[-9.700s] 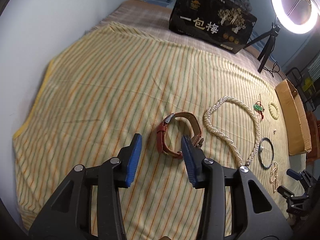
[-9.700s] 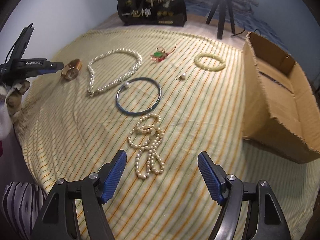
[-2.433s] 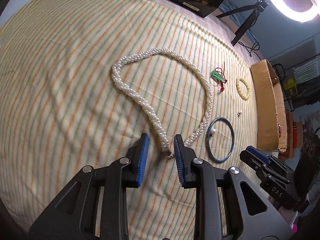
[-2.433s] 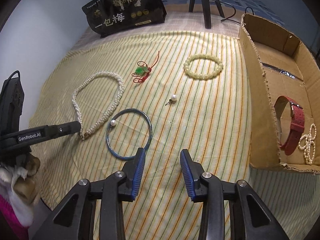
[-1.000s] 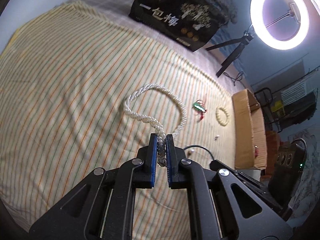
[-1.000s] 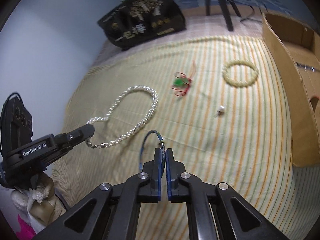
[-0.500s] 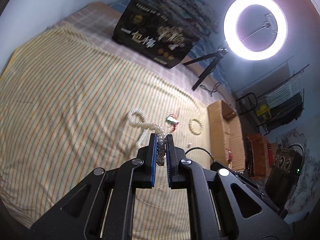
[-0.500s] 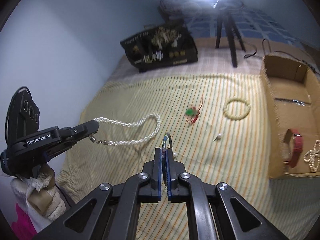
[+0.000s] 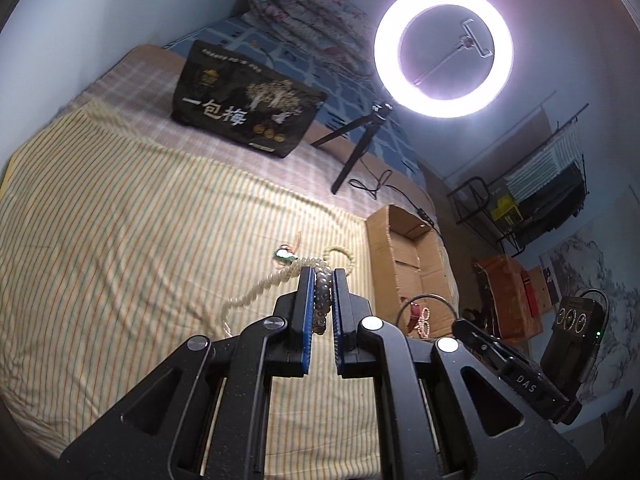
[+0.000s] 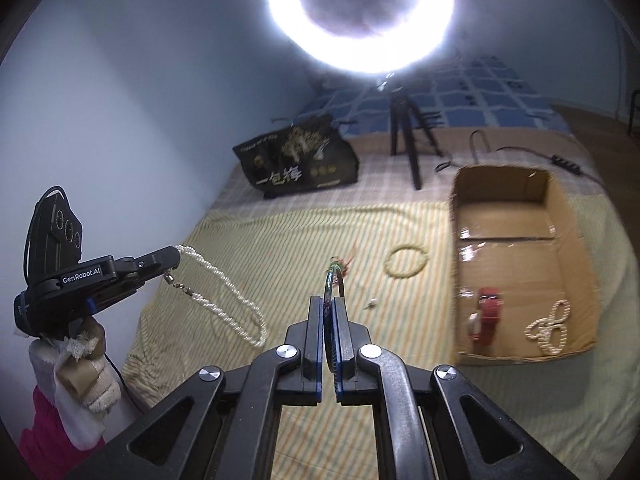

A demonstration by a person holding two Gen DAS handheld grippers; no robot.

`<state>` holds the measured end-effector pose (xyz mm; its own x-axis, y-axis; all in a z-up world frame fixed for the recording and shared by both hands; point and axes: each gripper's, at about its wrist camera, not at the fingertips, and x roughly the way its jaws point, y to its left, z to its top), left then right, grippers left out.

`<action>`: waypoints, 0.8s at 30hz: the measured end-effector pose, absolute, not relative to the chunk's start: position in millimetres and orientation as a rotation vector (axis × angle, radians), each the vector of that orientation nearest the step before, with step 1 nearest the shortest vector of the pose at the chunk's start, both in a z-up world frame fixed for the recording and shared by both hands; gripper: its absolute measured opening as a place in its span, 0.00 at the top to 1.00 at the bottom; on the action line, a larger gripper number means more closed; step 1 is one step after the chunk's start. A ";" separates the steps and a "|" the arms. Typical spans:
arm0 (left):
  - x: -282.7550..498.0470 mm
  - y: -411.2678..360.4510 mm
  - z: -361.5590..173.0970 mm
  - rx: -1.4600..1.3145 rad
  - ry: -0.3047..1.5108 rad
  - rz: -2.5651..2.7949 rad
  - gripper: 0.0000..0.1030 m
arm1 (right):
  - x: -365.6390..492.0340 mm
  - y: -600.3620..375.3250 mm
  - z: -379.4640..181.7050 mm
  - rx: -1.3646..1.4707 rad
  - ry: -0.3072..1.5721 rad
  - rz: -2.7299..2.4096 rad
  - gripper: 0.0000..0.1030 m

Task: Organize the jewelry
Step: 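Lift and carry the necklace and bangle with both grippers over the cardboard box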

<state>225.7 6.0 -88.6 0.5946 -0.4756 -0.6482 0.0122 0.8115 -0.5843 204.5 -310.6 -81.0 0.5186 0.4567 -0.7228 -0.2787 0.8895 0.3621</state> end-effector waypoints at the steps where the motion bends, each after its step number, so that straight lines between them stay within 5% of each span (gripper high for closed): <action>1: 227.2 1.9 -86.7 -0.571 0.900 -0.310 0.94 | 203.3 -316.0 -78.3 0.208 0.920 0.437 0.99; 24: 289.1 -153.0 -27.5 -0.268 0.858 -0.464 0.94 | 215.5 -433.0 -71.3 0.217 0.868 0.248 0.99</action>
<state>289.1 -153.0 -27.5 0.5637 -0.4941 -0.6619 0.2832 0.8684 -0.4071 215.5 -433.0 -71.3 0.6208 0.3014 -0.7237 -0.1265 0.9496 0.2869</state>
